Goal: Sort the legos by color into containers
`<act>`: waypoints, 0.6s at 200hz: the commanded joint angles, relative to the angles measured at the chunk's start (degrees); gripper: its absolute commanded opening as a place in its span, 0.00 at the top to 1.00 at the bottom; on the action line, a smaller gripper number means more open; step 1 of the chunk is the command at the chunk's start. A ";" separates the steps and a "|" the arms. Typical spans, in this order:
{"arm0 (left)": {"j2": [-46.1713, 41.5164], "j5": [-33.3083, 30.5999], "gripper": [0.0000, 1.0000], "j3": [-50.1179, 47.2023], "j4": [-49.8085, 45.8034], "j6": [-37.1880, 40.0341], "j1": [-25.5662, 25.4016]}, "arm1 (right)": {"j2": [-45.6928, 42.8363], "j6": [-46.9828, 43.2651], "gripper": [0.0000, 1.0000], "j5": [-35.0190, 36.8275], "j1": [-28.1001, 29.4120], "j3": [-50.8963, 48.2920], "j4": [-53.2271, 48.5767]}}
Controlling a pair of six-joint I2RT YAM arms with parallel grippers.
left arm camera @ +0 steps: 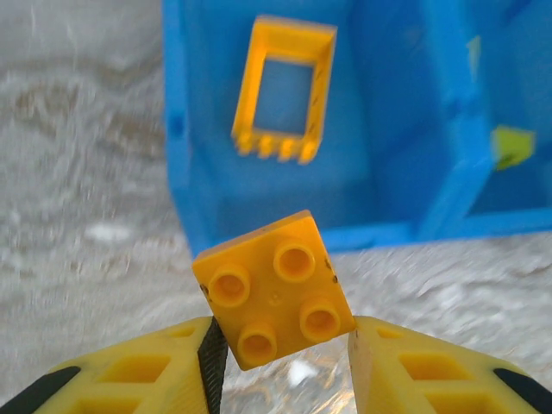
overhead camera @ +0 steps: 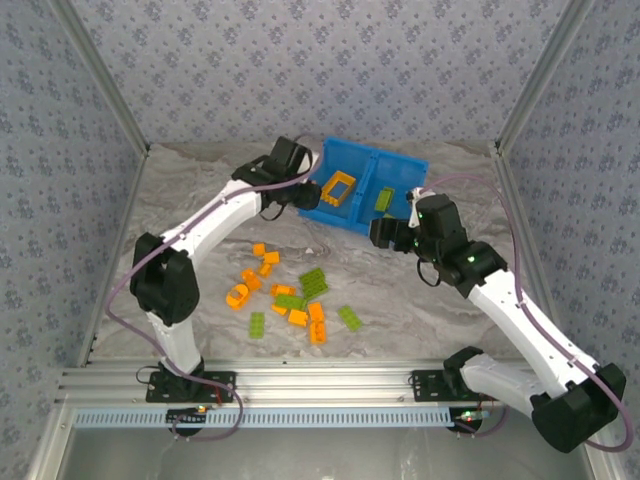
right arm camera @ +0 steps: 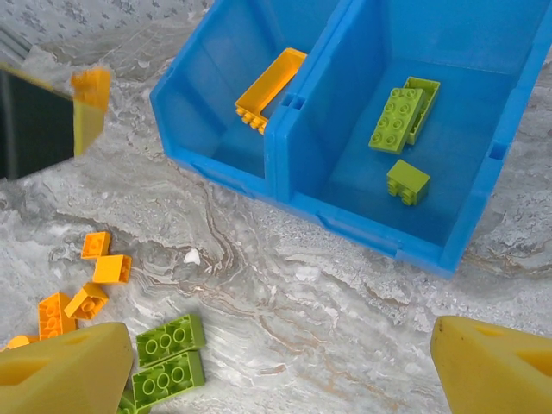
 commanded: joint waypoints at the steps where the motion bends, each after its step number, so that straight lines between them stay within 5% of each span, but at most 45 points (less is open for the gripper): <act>1: 7.59 0.19 0.58 11.65 -5.31 2.05 -0.26 | -1.26 0.98 0.08 1.65 -0.28 1.20 -1.67; 73: 33.25 -0.84 0.55 45.09 -13.85 4.79 0.14 | -4.09 2.70 0.07 1.36 -0.52 -0.20 -4.13; 120: 34.07 0.71 0.50 47.77 -14.66 3.11 -0.08 | -5.01 2.56 0.06 1.62 -0.58 0.35 -5.19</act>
